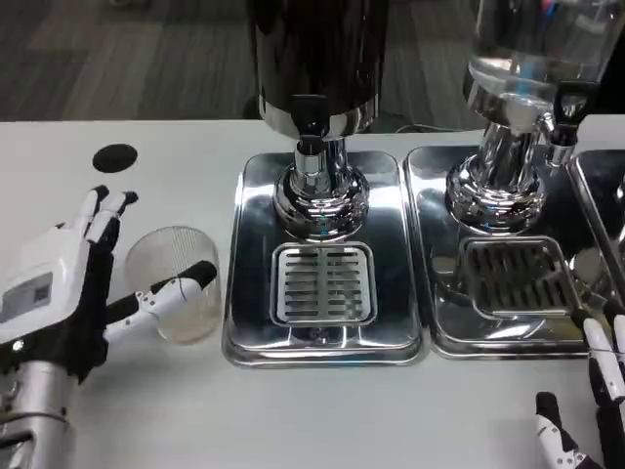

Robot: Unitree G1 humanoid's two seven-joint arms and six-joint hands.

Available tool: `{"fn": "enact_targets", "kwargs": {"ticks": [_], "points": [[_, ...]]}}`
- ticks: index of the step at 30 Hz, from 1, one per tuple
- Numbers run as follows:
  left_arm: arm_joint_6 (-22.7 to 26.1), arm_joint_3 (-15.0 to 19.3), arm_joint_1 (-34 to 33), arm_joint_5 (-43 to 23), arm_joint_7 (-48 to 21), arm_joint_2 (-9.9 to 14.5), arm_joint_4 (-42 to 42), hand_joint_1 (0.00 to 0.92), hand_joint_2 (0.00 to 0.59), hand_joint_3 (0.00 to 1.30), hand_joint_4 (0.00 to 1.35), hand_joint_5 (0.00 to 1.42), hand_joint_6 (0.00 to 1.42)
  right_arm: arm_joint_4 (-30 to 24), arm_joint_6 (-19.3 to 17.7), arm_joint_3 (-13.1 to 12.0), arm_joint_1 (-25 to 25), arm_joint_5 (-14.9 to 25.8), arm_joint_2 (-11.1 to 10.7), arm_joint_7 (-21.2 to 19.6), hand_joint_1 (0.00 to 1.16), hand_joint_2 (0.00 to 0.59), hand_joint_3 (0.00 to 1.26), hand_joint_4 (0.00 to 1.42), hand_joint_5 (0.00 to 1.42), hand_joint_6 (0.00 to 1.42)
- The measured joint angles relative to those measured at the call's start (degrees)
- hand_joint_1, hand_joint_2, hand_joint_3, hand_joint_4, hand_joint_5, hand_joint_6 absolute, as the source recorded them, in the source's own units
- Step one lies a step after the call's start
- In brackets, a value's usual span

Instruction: Grasp the cup under the faucet to collect the drink, then remove the cup.

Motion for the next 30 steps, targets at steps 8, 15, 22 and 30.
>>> {"fn": "enact_targets", "kwargs": {"ticks": [8,15,22,30], "points": [[0.34,-2.94,-2.01,0.04,0.02,-0.09,4.54,0.000,0.016,0.17,0.00,0.16,0.16,0.84,-0.66,0.55,-0.76,0.10,-0.01,0.00,0.21,0.404,0.09,0.00,0.00,0.02],[0.43,-3.44,-4.13,-0.36,0.05,-0.18,7.34,0.000,0.034,0.17,0.00,0.25,0.23,2.35,-0.75,1.36,-1.95,0.21,-0.02,0.00,0.20,0.404,0.13,0.00,0.00,0.02],[-0.08,-3.73,-6.29,-0.98,0.54,-0.65,10.05,0.056,0.045,0.18,0.06,0.36,0.36,2.98,-1.21,1.39,-2.60,0.79,-0.03,0.00,0.20,0.403,0.17,0.00,0.00,0.03],[-0.96,-5.32,-8.41,-2.30,2.38,-1.13,13.08,0.220,0.090,0.30,0.28,0.62,0.77,3.31,-1.95,1.24,-2.48,1.60,-0.27,0.00,0.20,0.403,0.21,0.00,0.00,0.05]]}}
